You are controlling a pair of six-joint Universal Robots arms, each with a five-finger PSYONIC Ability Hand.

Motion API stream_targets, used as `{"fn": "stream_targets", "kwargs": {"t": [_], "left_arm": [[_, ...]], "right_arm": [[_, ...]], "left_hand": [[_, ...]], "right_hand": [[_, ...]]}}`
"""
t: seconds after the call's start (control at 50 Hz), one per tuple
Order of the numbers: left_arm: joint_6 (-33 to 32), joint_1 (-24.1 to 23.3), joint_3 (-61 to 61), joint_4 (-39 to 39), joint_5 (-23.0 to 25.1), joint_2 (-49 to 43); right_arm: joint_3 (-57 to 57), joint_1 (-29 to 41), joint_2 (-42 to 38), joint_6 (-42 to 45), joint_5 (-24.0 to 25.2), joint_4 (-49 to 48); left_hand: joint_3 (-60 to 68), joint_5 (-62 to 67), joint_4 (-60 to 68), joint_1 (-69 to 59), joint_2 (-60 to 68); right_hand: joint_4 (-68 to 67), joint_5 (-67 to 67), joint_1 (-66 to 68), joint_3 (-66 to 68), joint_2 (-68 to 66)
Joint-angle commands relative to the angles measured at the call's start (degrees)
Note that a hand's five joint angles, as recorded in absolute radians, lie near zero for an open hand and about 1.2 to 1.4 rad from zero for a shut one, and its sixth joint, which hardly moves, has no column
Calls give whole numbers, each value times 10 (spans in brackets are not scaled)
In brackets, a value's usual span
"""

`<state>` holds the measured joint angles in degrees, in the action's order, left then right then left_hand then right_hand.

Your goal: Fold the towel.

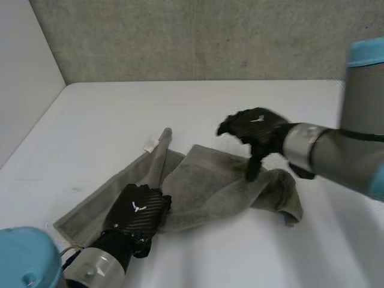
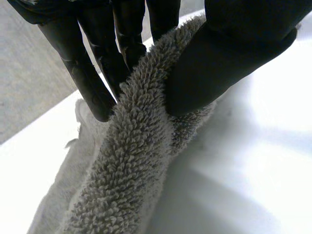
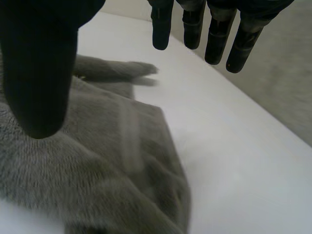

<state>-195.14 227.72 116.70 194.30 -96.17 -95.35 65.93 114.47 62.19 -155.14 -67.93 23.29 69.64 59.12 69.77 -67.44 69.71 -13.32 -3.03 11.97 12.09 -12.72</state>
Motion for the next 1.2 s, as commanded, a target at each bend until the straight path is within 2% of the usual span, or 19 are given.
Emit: {"fn": "stream_targets", "kwargs": {"t": [0.02,0.04,0.14,0.18,0.32,0.36,0.46,0.56,0.72,1.04,1.2], "left_arm": [[0,-7,12,-5,-2,16],[1,-7,12,-8,-2,14],[2,-1,10,-12,-19,15],[2,4,9,-14,-28,17],[11,26,7,-32,-42,45],[19,54,9,-40,-40,48],[48,94,13,-56,-40,50],[93,113,11,-81,-41,50],[113,156,14,-112,-36,50],[113,159,27,-121,-34,59],[113,160,26,-121,-33,59]], "right_arm": [[-80,40,-96,2,-4,10],[-80,40,-96,2,-4,10],[-73,52,-93,-1,-19,5],[-63,53,-84,-3,-54,-2],[-32,51,-62,1,-90,-42],[-26,51,-60,1,-88,-43],[-19,55,-63,4,-66,-43],[-30,72,-87,5,-12,-47],[-86,106,-137,5,-11,-47],[-261,140,-297,-2,-39,-25],[-308,146,-335,-3,-38,-2]], "left_hand": [[-209,-203,-210,187,-209],[-329,-324,-330,307,-330],[-459,-454,-461,437,-460],[-471,-466,-473,449,-472],[-477,-471,-478,455,-477],[-477,-471,-478,455,-477],[-475,-470,-476,453,-475],[-473,-468,-474,451,-474],[-466,-461,-468,444,-467],[-466,-461,-468,444,-467],[-468,-463,-469,446,-469]], "right_hand": [[21,18,-7,-8,15],[21,18,-7,-8,15],[16,13,-2,-3,10],[16,13,-2,-3,10],[16,13,-2,-3,10],[14,11,0,-2,8],[-6,-9,20,19,-12],[-67,-70,80,79,-73],[-106,-108,119,118,-112],[-173,-176,186,185,-179],[-181,-184,195,194,-187]]}}
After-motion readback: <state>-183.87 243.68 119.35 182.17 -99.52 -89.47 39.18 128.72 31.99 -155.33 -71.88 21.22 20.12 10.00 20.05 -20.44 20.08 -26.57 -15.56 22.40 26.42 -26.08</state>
